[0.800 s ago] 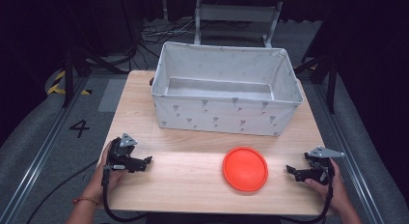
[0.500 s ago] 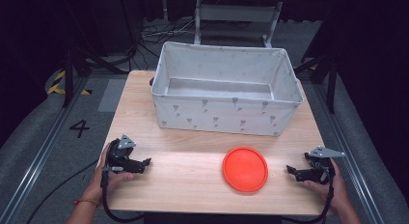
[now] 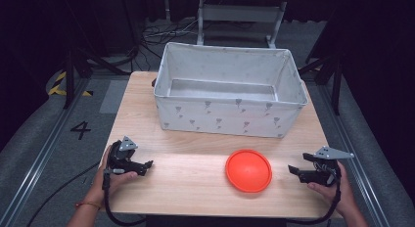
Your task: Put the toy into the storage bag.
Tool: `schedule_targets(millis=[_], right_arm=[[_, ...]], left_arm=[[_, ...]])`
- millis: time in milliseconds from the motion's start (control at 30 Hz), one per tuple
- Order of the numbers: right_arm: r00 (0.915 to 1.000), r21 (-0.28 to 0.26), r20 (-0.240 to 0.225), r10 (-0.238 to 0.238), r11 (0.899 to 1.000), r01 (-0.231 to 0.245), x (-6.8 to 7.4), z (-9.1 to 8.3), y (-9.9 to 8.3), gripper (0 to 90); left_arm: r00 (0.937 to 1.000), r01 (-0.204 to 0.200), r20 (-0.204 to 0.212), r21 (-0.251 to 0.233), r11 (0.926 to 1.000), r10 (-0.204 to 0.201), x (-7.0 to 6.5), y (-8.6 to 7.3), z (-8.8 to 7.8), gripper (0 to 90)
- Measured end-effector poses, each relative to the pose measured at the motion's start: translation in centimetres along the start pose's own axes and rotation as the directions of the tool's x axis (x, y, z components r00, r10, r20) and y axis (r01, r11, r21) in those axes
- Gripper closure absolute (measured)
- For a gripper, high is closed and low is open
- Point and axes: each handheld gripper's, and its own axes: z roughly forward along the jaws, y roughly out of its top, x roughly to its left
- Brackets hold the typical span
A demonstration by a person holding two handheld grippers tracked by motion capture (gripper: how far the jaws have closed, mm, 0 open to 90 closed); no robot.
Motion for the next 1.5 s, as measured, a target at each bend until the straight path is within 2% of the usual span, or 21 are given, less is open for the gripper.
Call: schedule_targets(millis=[67, 100, 200, 233, 400, 467, 600, 700, 733, 767, 867, 967, 1033, 1100, 1167, 1200, 1233, 1300, 1433, 1467, 1500], right_arm=[[0.9999, -0.003, -0.009, -0.005, 1.0, 0.005, 0.3, 0.0, 0.2, 19.8], [0.9994, -0.013, -0.029, -0.017, 1.0, 0.017, 1.0, 0.0, 0.7, 20.1], [0.9975, -0.024, -0.062, -0.034, 0.999, 0.032, 2.1, 0.2, 1.6, 22.2], [0.9975, -0.024, -0.062, -0.034, 0.999, 0.032, 2.1, 0.2, 1.6, 22.2], [0.9916, -0.033, -0.101, -0.08, 0.996, 0.077, 4.0, 1.0, 2.9, 22.0], [0.9875, -0.025, -0.119, -0.103, 0.995, 0.101, 4.8, 1.6, 3.3, 21.7], [0.9804, 0.024, -0.144, -0.135, 0.99, 0.139, 6.0, 3.6, 3.8, 20.9], [0.9801, 0.049, -0.142, -0.139, 0.988, 0.147, 6.1, 4.5, 3.8, 20.8], [0.9809, 0.064, -0.15, -0.124, 0.989, 0.135, 5.9, 5.2, 3.7, 20.7], [0.9809, 0.064, -0.15, -0.124, 0.989, 0.135, 5.9, 5.2, 3.7, 20.7], [0.9848, 0.082, -0.152, -0.084, 0.992, 0.097, 5.3, 6.1, 3.4, 19.7], [0.9833, 0.114, -0.17, -0.066, 0.99, 0.086, 4.9, 7.1, 2.9, 19.8], [0.9819, 0.126, -0.178, -0.065, 0.988, 0.089, 5.0, 7.3, 2.8, 18.9], [0.9826, 0.12, -0.164, -0.088, 0.987, 0.109, 5.4, 7.5, 2.7, 18.9], [0.9823, 0.116, -0.166, -0.087, 0.987, 0.107, 5.5, 7.5, 2.6, 20.8], [0.9812, 0.109, -0.169, -0.094, 0.988, 0.113, 5.6, 7.5, 2.6, 24.2], [0.9787, 0.108, -0.178, -0.102, 0.987, 0.123, 6.0, 7.4, 2.7, 31.9], [0.9799, 0.121, -0.173, -0.099, 0.985, 0.121, 6.1, 7.4, 2.8, 34.3], [0.9849, 0.117, -0.169, -0.038, 0.991, 0.058, 5.3, 7.5, 3.2, 55.4], [0.9849, 0.117, -0.169, -0.038, 0.991, 0.058, 5.3, 7.5, 3.2, 55.4], [0.9846, 0.117, -0.174, -0.016, 0.993, 0.037, 5.1, 7.6, 3.3, 58.7]], left_arm=[[1.0, -0.002, 0.0, 0.0, 1.0, 0.002, 0.0, 0.0, 0.0, 0.2], [1.0, -0.003, 0.0, 0.001, 1.0, 0.003, 0.0, 0.0, 0.0, 0.2], [1.0, -0.003, 0.0, 0.001, 1.0, 0.003, 0.0, 0.0, 0.0, 0.2], [1.0, -0.002, 0.0, 0.001, 1.0, 0.002, 0.0, 0.0, 0.0, 0.2], [1.0, -0.004, 0.0, 0.002, 1.0, 0.004, 0.0, 0.0, 0.0, 0.2], [1.0, -0.003, 0.0, 0.002, 1.0, 0.003, 0.0, 0.0, 0.0, 0.2], [1.0, -0.004, 0.0, 0.002, 1.0, 0.004, 0.0, 0.0, 0.0, 0.2], [1.0, -0.002, 0.0, 0.001, 1.0, 0.002, 0.0, 0.0, 0.0, 0.2], [1.0, -0.002, 0.0, 0.001, 1.0, 0.002, 0.0, 0.0, 0.0, 0.2], [1.0, -0.002, 0.0, 0.001, 1.0, 0.002, 0.0, 0.0, 0.0, 0.2], [1.0, -0.002, -0.001, 0.001, 1.0, 0.002, 0.0, 0.0, 0.0, 0.2], [1.0, -0.002, -0.004, 0.0, 1.0, 0.002, 0.0, 0.0, 0.0, 0.5], [1.0, -0.002, -0.004, 0.0, 1.0, 0.002, 0.0, 0.0, 0.0, 0.5], [1.0, 0.0, -0.003, 0.001, 1.0, 0.0, 0.0, 0.0, 0.0, 0.5], [1.0, -0.001, -0.003, 0.001, 1.0, 0.001, 0.0, 0.0, 0.0, 0.5], [1.0, -0.002, -0.004, 0.0, 1.0, 0.002, 0.0, 0.0, 0.0, 0.5], [1.0, -0.001, -0.003, 0.002, 1.0, 0.001, 0.0, 0.0, 0.0, 0.5], [1.0, 0.0, -0.003, 0.001, 1.0, 0.0, 0.0, 0.0, 0.0, 0.5], [1.0, -0.002, -0.004, 0.0, 1.0, 0.002, 0.0, 0.0, 0.0, 0.5], [1.0, -0.002, -0.004, 0.0, 1.0, 0.002, 0.0, 0.0, 0.0, 0.5], [1.0, -0.002, -0.004, 0.0, 1.0, 0.002, 0.0, 0.0, 0.0, 0.5]])
